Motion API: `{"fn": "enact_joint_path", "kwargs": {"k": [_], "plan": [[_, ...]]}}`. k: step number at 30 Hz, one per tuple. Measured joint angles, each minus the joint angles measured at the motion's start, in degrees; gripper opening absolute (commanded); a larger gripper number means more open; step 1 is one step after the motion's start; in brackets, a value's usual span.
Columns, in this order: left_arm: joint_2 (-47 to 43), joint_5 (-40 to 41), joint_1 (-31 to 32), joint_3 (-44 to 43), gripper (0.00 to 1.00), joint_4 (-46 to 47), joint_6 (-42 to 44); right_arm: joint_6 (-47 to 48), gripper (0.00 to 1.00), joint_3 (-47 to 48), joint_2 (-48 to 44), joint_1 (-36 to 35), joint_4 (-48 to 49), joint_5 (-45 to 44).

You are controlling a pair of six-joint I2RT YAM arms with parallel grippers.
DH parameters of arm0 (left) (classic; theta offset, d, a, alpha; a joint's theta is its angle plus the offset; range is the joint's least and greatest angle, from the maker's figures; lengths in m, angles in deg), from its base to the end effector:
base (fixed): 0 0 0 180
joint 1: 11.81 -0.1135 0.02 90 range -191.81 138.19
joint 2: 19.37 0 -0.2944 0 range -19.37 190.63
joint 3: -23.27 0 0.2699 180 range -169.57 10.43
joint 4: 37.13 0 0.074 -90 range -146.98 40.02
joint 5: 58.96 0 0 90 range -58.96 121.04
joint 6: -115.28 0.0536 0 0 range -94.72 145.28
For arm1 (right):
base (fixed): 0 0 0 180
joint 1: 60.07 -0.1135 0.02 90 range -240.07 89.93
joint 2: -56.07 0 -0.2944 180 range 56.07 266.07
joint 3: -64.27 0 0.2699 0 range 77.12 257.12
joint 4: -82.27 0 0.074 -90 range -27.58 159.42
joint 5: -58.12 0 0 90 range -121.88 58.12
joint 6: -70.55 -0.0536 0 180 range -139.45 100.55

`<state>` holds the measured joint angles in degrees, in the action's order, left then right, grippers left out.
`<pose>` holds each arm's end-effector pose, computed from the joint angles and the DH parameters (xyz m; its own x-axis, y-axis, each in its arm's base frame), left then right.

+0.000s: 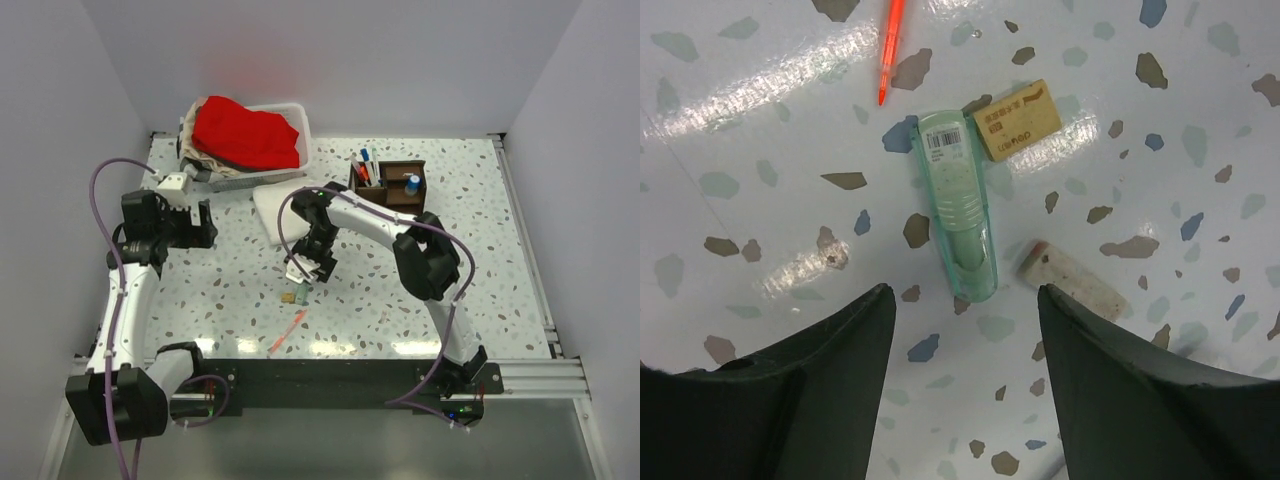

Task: Sort the stationery into containers
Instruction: Pick up the stationery from the center of the board.

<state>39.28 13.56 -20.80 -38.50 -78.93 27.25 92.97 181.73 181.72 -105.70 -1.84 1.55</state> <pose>0.2337 0.0207 0.3014 -0.6141 -0.0640 -0.7866 0.1037 0.9815 -0.1608 0.2963 0.3452 0.1956 0.8037 -0.2817 -0.5242 -0.4243 -0.8889 -0.1728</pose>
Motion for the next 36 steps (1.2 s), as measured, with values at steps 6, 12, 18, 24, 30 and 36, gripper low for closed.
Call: {"fn": "enact_joint_path", "kwargs": {"k": [6, 12, 18, 24, 30, 36], "plan": [[0.39, -0.04, 0.00, 0.11, 0.96, -0.17, 0.00, 0.35, 0.50, 2.51, 3.91, -1.38, -0.57, -0.94], [1.53, -0.04, 0.00, 0.09, 0.96, -0.15, -0.07, 0.57, 0.47, 4.04, 6.47, -2.03, -1.31, -1.44], [1.64, -0.07, 0.00, 0.09, 0.96, 0.17, -0.11, 0.59, 0.46, 4.48, 7.19, -2.05, -1.55, -2.40], [1.64, -0.33, -0.15, 0.09, 0.96, 0.26, -0.52, 0.59, 0.45, 4.72, 7.30, -2.03, -1.57, -2.54], [1.79, -0.63, -0.44, 0.09, 0.96, 0.79, -1.03, 0.59, 0.39, 5.18, 7.61, -2.03, -1.75, -2.80], [2.21, -1.42, -0.79, 0.09, 0.96, 1.14, -2.23, 0.55, 0.32, 6.08, 8.17, -2.03, -2.54, -3.69]]}}
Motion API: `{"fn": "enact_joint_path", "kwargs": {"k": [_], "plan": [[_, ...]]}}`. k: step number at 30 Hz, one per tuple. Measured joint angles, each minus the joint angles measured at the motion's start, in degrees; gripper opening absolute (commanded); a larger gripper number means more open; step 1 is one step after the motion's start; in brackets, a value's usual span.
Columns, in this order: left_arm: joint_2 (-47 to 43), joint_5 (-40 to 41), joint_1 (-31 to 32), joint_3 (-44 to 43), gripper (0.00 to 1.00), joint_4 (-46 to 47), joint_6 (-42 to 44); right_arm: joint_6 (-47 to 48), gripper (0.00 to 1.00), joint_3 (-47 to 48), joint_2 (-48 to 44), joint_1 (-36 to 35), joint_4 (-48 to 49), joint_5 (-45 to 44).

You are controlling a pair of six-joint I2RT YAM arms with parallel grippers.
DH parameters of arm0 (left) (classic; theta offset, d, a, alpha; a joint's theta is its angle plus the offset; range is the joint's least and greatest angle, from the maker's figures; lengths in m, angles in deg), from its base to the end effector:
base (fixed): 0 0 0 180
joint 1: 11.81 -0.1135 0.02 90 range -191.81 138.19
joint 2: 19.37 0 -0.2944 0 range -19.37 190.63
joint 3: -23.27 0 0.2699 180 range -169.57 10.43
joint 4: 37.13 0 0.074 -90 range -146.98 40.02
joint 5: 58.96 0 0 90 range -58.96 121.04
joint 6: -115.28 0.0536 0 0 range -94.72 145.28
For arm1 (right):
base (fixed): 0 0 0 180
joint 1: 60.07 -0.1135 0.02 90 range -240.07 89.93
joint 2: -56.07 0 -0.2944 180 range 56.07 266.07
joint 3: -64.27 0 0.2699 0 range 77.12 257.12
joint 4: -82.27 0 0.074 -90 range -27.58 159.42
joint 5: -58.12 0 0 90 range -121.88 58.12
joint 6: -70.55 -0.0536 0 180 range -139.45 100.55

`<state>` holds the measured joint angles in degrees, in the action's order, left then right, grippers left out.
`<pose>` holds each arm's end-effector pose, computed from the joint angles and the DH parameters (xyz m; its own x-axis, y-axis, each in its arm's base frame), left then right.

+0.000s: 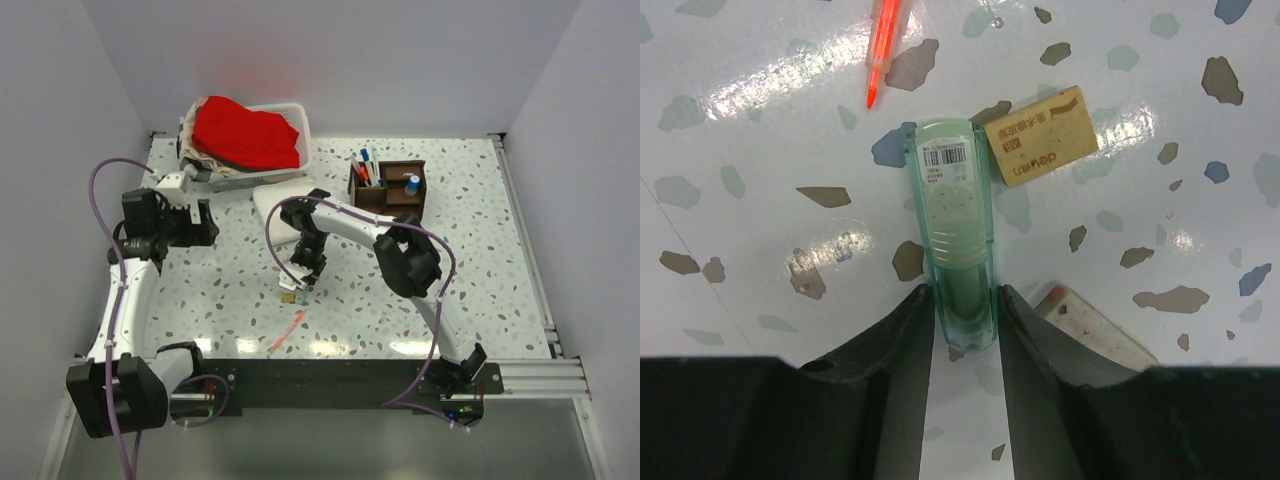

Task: Sort the stationery into containers
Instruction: Pick up the stationery from the center of the board.

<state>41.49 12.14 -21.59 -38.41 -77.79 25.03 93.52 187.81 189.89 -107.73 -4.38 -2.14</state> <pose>0.2417 0.0240 0.2946 -0.6317 -0.1131 -0.7669 0.0816 0.9741 -0.2109 0.3002 0.3689 0.1581 0.8147 -0.2928 -0.5005 -0.3809 -0.9211 -0.0811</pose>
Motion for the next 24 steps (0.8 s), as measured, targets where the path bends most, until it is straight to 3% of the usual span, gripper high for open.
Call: {"fn": "enact_joint_path", "kwargs": {"k": [2, 6, 9, 14, 20, 24], "plan": [[0.26, -0.20, -0.02, 0.00, 0.96, 0.02, -0.20, -0.09, 0.27, 0.13, 0.04, 0.02, -0.04, -0.31], [0.66, -0.44, -0.02, 0.00, 0.96, 0.13, -0.22, -0.94, 0.00, 0.33, 0.07, 0.04, 0.22, -0.74], [0.98, -0.66, -0.02, 0.00, 0.96, 0.28, -0.22, -4.17, 0.00, 0.85, 0.07, 0.04, 0.63, -1.70], [1.51, -1.53, -0.04, 0.00, 0.96, 0.50, -0.22, -18.08, 0.00, 0.09, -0.52, 1.11, 3.61, -1.70], [5.01, -3.58, -0.11, -0.94, 0.96, 2.56, -0.48, -39.78, 0.00, -16.63, -12.44, 4.17, 11.52, -4.42], [9.35, -5.35, -0.13, -3.17, 0.95, 4.72, -1.51, -55.89, 0.00, -21.59, -19.26, 6.86, 14.78, -5.16]]}}
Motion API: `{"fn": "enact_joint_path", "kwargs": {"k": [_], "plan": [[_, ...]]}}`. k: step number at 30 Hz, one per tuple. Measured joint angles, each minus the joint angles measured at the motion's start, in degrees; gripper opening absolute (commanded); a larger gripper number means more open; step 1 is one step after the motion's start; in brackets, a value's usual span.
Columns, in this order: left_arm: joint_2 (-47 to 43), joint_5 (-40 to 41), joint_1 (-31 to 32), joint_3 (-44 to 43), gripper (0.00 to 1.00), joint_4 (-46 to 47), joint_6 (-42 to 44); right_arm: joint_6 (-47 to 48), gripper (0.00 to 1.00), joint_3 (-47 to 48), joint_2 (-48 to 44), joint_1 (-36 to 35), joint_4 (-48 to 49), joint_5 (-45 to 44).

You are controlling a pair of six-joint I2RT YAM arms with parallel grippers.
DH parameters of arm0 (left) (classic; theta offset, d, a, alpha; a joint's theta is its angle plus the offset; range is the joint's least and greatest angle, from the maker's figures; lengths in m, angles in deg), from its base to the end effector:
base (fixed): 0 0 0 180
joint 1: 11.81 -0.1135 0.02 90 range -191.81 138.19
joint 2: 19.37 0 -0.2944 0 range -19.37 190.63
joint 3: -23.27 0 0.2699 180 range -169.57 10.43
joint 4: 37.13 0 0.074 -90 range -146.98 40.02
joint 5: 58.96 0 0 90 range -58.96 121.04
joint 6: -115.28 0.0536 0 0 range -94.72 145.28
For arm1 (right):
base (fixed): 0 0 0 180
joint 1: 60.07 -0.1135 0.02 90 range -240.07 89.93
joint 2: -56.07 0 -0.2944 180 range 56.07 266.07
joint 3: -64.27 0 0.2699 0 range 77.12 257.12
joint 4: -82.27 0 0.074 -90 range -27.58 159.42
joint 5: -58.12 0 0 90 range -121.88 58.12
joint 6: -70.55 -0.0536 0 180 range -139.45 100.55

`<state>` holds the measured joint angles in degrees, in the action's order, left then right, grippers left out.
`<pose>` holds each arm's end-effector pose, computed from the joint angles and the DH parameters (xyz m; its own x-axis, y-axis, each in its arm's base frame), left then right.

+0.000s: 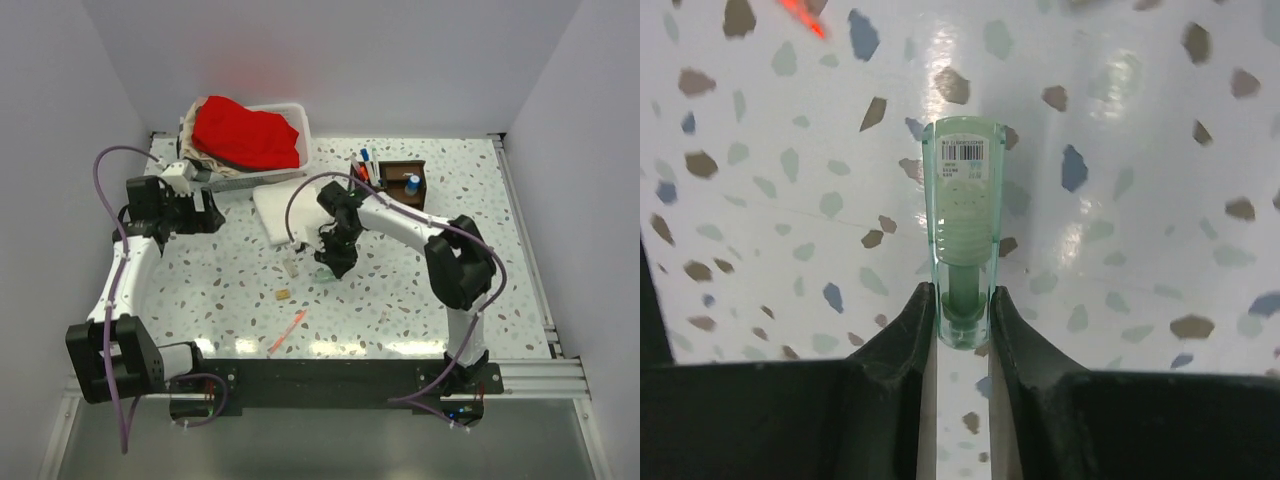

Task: Sort the stationery into containers
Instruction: Pick up the stationery from the center of the board, then place the stationery in the storage box.

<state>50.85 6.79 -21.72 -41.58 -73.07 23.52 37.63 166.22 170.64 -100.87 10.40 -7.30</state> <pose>0.2810 0.0267 0.2842 -0.6545 -0.1428 -0.7425 0.1270 0.9473 -0.2941 0.3015 0.2897 0.2001 0.1147 -0.9094 -0.3997 -0.9719 -0.1860 0.1444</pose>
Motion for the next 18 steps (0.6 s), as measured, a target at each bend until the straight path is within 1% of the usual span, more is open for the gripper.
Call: {"fn": "enact_joint_path", "kwargs": {"k": [2, 3, 5, 7, 9, 12, 15, 18], "plan": [[2.03, -0.90, 0.00, -1.31, 0.95, 1.29, -0.74, -9.64, 0.00, -1.64, -2.99, 2.14, 2.69, 0.55], [2.97, -1.29, 0.02, -1.95, 0.95, 2.10, -1.07, -13.00, 0.00, -2.32, -3.98, 3.30, 3.67, 0.63], [4.66, -2.05, 0.02, -3.06, 0.95, 3.45, -1.90, -22.16, 0.00, -5.53, -6.71, 6.78, 7.65, 0.76], [5.97, -2.69, 0.02, -4.07, 0.95, 4.42, -2.43, -27.67, 0.00, -9.44, -9.42, 9.31, 11.02, -0.44], [7.19, -3.19, 0.02, -5.14, 0.95, 5.27, -3.19, -32.26, 0.00, -13.92, -12.92, 10.86, 12.59, -3.02], [8.96, -3.63, 0.09, -6.99, 0.95, 5.97, -3.65, -38.47, 0.00, -17.99, -17.70, 10.73, 13.27, -7.52], [10.78, -3.82, 0.37, -9.25, 0.95, 6.36, -3.74, -43.91, 0.00, -20.02, -21.88, 10.86, 13.49, -10.80], [12.15, -3.87, 0.76, -11.19, 0.95, 6.49, -3.78, -49.11, 0.00, -20.55, -25.86, 12.41, 13.22, -15.08]]}}
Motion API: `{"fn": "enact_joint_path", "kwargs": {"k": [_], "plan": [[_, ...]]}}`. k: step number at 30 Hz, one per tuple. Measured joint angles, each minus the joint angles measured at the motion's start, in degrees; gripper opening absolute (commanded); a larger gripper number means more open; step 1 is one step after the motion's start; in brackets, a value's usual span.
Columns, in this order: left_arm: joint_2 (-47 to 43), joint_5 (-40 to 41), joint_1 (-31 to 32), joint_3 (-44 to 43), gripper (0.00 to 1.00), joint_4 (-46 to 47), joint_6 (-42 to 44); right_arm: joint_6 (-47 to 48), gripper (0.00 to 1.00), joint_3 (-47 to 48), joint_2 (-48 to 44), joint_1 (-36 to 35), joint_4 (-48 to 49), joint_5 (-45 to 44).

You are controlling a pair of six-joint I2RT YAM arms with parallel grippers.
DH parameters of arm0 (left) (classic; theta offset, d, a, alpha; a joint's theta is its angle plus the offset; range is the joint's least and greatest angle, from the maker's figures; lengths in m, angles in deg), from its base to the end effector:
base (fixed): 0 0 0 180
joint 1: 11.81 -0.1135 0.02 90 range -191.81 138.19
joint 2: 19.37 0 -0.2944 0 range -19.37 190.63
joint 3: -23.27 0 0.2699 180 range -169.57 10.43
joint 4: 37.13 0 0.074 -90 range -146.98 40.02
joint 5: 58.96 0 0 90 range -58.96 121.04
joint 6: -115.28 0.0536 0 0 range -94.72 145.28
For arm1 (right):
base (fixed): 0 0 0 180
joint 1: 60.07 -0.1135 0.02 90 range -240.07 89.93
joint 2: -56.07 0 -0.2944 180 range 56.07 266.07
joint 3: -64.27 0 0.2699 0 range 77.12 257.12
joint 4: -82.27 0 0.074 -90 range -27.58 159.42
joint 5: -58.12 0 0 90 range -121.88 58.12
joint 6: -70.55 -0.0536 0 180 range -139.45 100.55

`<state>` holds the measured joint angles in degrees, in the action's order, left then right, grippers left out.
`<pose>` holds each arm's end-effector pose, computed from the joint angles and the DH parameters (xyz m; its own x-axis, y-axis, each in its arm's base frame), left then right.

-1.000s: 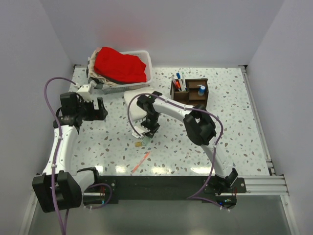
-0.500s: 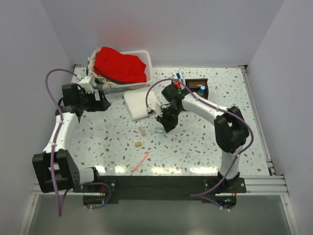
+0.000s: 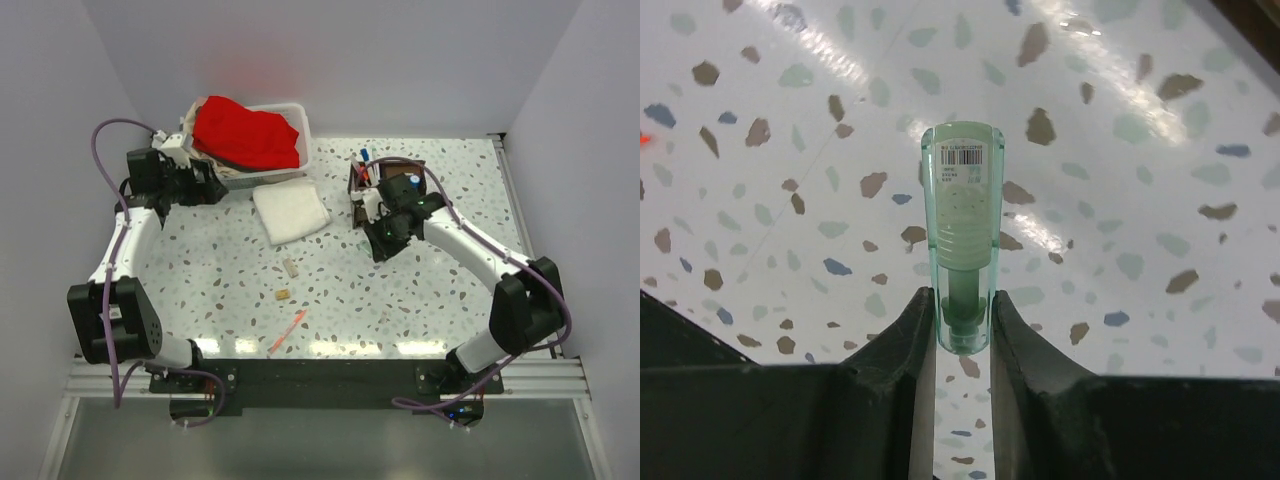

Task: Sort the stationery into containers
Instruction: Place the stationery in the storage box.

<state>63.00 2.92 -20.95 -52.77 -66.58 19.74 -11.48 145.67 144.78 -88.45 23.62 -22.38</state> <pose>0.3472 0.0303 0.3046 -0.5975 -0.1824 -0.7809 0.1806 0.9182 -0.3526 0.2886 0.1659 0.2576 -0.7225 -0.5458 -0.4243 -0.6343 0.7675 0.0928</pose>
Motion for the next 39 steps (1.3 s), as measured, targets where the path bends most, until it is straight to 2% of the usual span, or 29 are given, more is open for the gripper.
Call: {"fn": "enact_joint_path", "kwargs": {"k": [7, 12, 27, 39], "plan": [[1.29, 0.13, 0.72, -2.95, 0.95, 0.42, 0.00, -12.02, 0.00, 0.00, -2.89, 7.23, 0.04, -8.68], [1.29, 0.55, 0.72, -3.34, 0.95, 0.85, 0.04, -16.85, 0.00, 0.00, -2.67, 10.97, 0.09, -11.56], [-0.44, 1.38, 0.72, -2.25, 0.95, 0.70, 0.17, -18.88, 0.00, 0.20, 2.49, 13.57, 4.68, -16.39], [-1.51, 1.53, 0.72, -0.57, 0.94, 0.66, 0.15, -18.88, 0.00, 3.80, 9.49, 14.58, 8.44, -18.99]]}}
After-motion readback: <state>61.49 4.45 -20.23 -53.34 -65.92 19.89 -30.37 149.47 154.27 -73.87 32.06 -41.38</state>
